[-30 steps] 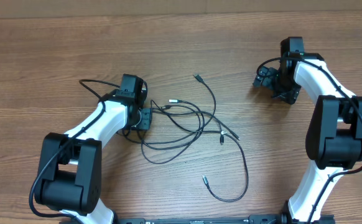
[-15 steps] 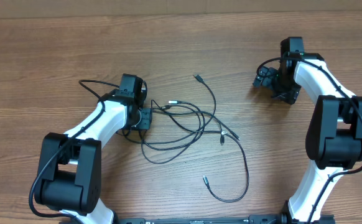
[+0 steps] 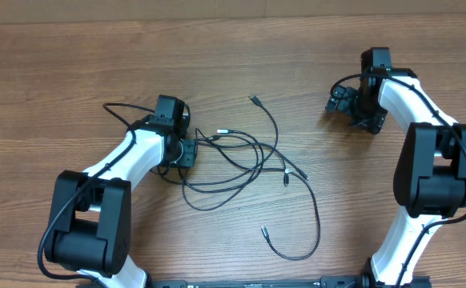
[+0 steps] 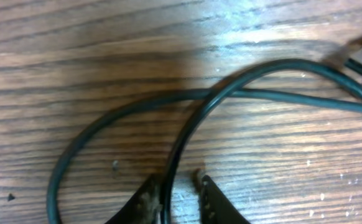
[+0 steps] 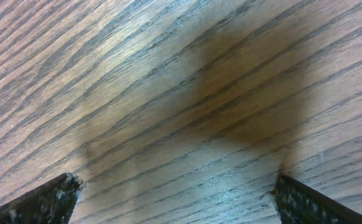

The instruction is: Untangle cables

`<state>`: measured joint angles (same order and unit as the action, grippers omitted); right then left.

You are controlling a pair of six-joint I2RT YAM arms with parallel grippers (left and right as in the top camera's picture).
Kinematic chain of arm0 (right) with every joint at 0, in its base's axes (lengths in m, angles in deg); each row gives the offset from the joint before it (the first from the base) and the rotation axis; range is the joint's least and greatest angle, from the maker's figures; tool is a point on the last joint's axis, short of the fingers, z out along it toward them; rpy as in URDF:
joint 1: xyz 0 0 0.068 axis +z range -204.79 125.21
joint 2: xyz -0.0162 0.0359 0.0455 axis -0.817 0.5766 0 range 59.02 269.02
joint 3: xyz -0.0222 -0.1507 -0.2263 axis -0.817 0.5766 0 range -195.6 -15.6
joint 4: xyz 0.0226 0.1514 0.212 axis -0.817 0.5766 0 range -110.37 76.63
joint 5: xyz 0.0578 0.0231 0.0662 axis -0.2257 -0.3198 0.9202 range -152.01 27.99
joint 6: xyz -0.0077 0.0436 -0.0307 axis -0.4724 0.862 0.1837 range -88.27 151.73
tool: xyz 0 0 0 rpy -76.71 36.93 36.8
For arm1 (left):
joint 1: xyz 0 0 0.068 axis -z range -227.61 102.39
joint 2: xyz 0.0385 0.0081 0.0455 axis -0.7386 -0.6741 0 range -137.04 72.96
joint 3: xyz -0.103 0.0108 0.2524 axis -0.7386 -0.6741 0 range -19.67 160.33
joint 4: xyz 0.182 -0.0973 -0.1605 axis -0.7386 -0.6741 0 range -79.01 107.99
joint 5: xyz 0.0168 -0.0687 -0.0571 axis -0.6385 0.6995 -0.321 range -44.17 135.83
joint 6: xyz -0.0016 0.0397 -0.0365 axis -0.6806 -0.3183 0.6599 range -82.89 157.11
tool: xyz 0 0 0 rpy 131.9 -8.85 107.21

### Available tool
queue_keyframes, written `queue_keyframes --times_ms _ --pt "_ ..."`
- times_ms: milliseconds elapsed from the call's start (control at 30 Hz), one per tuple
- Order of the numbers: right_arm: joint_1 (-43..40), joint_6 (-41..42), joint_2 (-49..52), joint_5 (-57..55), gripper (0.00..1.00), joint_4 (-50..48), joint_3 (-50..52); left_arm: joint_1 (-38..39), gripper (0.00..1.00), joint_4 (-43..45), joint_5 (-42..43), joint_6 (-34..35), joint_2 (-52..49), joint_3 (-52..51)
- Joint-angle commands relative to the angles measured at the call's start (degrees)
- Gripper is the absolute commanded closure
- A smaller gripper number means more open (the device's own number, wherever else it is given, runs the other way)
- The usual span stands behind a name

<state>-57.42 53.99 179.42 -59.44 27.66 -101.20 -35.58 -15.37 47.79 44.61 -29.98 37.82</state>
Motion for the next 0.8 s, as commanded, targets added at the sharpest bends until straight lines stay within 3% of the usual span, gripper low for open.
queue_keyframes --times_ms 0,67,200,267,533,767 --pt "-0.2 0.2 0.5 -0.4 0.0 -0.2 -0.7 -0.1 0.66 -1.9 1.8 0.2 -3.7 -2.4" --pt "-0.2 0.2 0.5 -0.4 0.0 -0.2 -0.7 -0.1 0.68 -2.8 2.6 0.2 -3.7 -2.4" --pt "-0.2 0.2 0.5 -0.4 0.0 -0.2 -0.7 -0.1 0.88 -4.0 3.0 0.2 -3.7 -2.4" --pt "-0.2 0.2 0.5 -0.4 0.0 -0.2 -0.7 -0.1 0.92 -4.7 3.0 0.2 -3.7 -2.4" --pt "-0.2 0.2 0.5 -0.4 0.0 -0.2 -0.7 -0.1 0.96 -9.0 3.0 0.2 -3.7 -2.3" --pt "-0.2 0.2 0.5 -0.4 0.0 -0.2 -0.7 -0.1 0.9 -9.9 3.8 0.2 -3.7 -2.3"
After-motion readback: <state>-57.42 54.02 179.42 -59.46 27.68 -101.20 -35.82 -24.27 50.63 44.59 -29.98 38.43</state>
